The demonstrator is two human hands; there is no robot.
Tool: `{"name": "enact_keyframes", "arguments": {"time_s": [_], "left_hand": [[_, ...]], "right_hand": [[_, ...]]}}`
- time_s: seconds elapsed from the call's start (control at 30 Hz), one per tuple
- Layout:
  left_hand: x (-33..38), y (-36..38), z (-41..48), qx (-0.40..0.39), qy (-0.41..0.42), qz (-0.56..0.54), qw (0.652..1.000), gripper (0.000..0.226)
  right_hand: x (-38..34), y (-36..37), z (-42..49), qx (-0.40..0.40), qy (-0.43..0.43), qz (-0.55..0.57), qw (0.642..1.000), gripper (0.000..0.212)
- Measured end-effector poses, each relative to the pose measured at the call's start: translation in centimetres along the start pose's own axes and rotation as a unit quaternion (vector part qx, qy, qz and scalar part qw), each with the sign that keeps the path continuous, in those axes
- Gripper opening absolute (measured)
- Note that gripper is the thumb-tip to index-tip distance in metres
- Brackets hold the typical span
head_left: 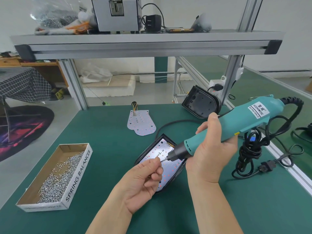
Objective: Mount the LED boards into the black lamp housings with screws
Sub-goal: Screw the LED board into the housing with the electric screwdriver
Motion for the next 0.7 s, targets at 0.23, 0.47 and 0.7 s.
{"name": "enact_keyframes", "arguments": {"time_s": [0.23, 0.47, 0.7], "left_hand": [[0.0, 0.1, -0.1, -0.009, 0.019, 0.02, 1.0, 0.011], [0.3, 0.3, 0.0, -0.015, 0.104, 0.095, 0.99, 0.014], [3.4, -0.2, -0.3, 0.024, 0.177, 0.194, 0.965, 0.045]], "right_hand": [[0.2, -0.2, 0.3, -0.01, -0.001, -0.03, 0.999, 0.025], [0.2, 0.0, 0.4, 0.003, 0.001, -0.033, 0.999, 0.022], [0.5, 0.7, 0.9, -0.012, -0.01, -0.038, 0.999, 0.023]]}}
Point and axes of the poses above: each hand's wrist, its own z-axis towards the middle knuckle, its own y-axis out of the palm, x = y × z, the point moved 5 cm from there along z, towards the middle knuckle, and after that the axes turned 9 degrees about -z, right-handed, at the moved point
